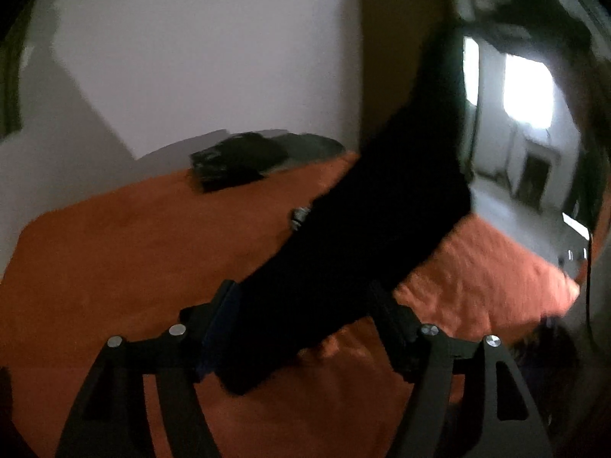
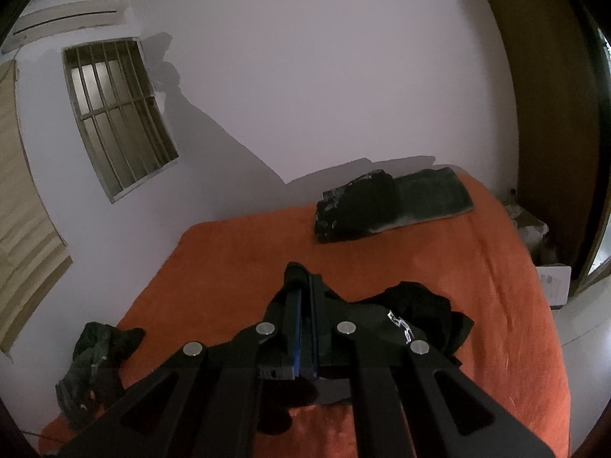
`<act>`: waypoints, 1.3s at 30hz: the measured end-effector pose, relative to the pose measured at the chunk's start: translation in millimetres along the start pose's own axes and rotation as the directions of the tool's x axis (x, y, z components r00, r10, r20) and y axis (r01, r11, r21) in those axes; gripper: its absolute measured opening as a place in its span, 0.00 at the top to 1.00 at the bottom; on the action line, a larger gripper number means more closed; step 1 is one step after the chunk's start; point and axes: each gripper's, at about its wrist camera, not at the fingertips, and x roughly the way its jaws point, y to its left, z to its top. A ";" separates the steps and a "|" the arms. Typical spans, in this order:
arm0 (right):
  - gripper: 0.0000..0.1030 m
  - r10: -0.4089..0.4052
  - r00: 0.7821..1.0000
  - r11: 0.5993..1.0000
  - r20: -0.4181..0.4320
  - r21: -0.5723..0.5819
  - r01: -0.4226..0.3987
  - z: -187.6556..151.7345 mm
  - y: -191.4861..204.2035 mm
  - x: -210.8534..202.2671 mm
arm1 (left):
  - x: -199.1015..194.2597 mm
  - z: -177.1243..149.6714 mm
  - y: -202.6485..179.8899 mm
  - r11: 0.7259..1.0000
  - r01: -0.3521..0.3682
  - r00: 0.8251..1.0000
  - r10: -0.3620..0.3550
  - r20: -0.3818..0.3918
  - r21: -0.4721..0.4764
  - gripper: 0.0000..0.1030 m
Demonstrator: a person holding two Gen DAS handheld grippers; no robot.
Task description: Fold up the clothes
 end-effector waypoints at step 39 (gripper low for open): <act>0.97 -0.018 0.962 1.000 0.271 -0.006 0.021 57.0 77.0 -45.9 | -153.5 217.8 89.7 0.841 -0.359 0.820 0.491 0.294 -0.405 0.97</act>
